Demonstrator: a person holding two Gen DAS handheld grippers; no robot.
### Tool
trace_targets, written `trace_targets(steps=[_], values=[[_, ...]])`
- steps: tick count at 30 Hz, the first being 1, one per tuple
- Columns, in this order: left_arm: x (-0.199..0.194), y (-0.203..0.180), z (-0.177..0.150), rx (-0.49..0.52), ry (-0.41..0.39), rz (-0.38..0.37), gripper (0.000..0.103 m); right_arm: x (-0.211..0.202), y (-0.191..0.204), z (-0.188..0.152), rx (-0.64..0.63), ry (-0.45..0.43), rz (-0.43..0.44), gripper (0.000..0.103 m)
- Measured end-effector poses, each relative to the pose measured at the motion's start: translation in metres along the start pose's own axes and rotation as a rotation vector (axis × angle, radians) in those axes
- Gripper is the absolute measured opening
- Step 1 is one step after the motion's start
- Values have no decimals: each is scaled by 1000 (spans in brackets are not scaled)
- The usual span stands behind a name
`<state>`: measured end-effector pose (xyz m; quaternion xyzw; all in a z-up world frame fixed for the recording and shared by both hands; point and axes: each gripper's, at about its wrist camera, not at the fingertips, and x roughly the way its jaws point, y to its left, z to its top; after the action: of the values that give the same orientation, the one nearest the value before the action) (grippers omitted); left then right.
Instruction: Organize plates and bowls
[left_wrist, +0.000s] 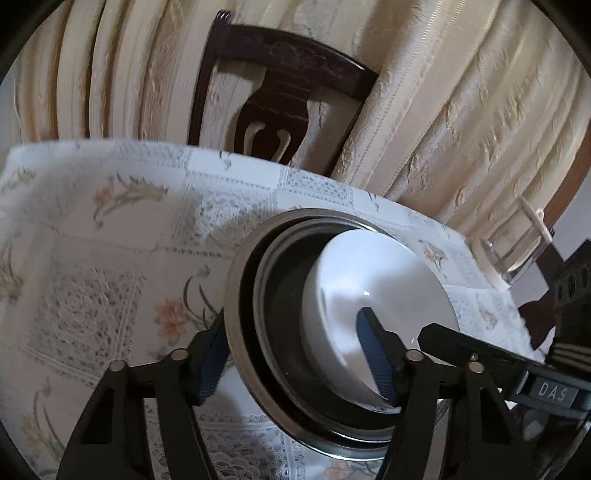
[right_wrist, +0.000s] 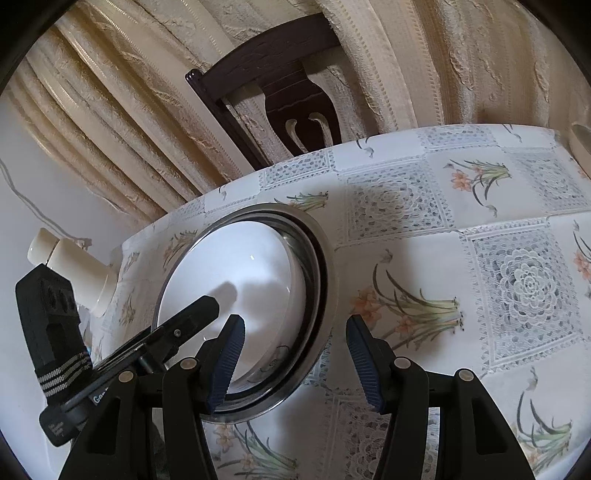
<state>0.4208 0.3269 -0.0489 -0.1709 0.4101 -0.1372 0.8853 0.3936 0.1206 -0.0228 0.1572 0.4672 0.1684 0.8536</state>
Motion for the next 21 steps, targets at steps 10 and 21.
trace_targets(steps=[10, 21], values=[[1, -1, -2, -11, 0, -5, 56, 3, 0, 0, 0, 9, -8, 60], [-2, 15, 2, -57, -15, 20, 56, 9, -1, 1, 0, 24, -10, 60]])
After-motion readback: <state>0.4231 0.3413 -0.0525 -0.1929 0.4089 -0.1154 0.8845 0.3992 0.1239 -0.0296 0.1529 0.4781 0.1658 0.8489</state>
